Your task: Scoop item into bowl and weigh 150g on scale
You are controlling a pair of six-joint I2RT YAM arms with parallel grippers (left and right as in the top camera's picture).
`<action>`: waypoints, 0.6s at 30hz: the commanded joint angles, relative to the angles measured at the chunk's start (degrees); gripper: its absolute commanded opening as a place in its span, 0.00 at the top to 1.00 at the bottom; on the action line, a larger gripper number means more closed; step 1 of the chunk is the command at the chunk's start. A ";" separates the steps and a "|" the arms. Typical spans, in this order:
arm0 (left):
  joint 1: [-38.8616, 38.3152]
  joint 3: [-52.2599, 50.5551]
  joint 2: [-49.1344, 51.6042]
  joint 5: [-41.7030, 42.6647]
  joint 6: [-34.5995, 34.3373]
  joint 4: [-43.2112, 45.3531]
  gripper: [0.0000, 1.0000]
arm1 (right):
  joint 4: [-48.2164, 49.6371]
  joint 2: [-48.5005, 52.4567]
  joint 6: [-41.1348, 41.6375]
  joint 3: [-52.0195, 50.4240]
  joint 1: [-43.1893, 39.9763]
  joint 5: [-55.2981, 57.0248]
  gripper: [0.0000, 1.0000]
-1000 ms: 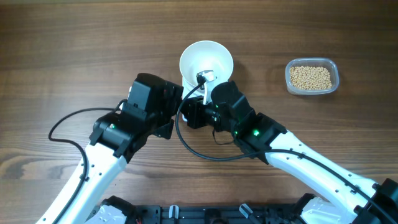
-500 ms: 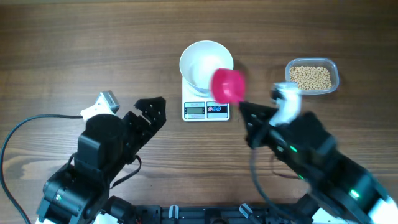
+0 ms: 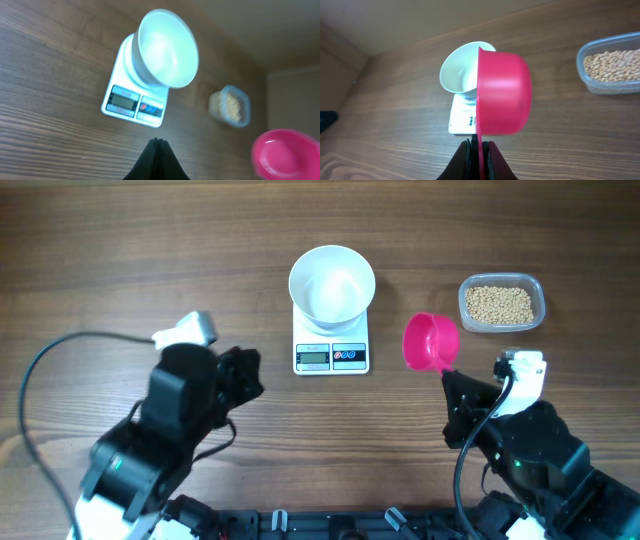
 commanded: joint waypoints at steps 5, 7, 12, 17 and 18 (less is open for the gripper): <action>-9.97 1.68 18.64 -4.81 13.07 5.57 0.96 | -1.60 8.13 -8.50 10.60 -7.10 0.11 0.96; -13.05 2.34 22.73 -7.61 15.08 6.25 0.96 | -1.68 11.13 -10.80 14.01 -10.58 -2.40 0.96; -14.73 2.34 32.50 -7.56 19.41 13.07 0.96 | -0.90 19.39 -16.39 19.39 -24.63 -14.51 0.96; -14.73 2.34 40.54 -11.37 21.68 20.37 0.96 | 0.66 25.44 -17.18 19.39 -30.88 -19.56 0.96; -14.73 2.34 41.94 -11.37 21.68 21.33 0.96 | 1.44 25.79 -17.16 19.39 -30.88 -19.56 0.96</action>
